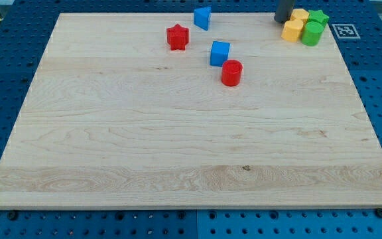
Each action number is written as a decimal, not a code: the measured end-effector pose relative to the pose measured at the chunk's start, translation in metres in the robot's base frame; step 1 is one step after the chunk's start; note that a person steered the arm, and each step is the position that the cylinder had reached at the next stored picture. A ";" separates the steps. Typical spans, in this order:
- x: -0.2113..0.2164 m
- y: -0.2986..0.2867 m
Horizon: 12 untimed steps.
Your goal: Move the red circle towards down
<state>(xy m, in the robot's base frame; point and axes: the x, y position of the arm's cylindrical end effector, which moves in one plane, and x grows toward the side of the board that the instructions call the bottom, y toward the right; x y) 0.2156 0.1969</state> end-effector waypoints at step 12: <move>0.189 -0.069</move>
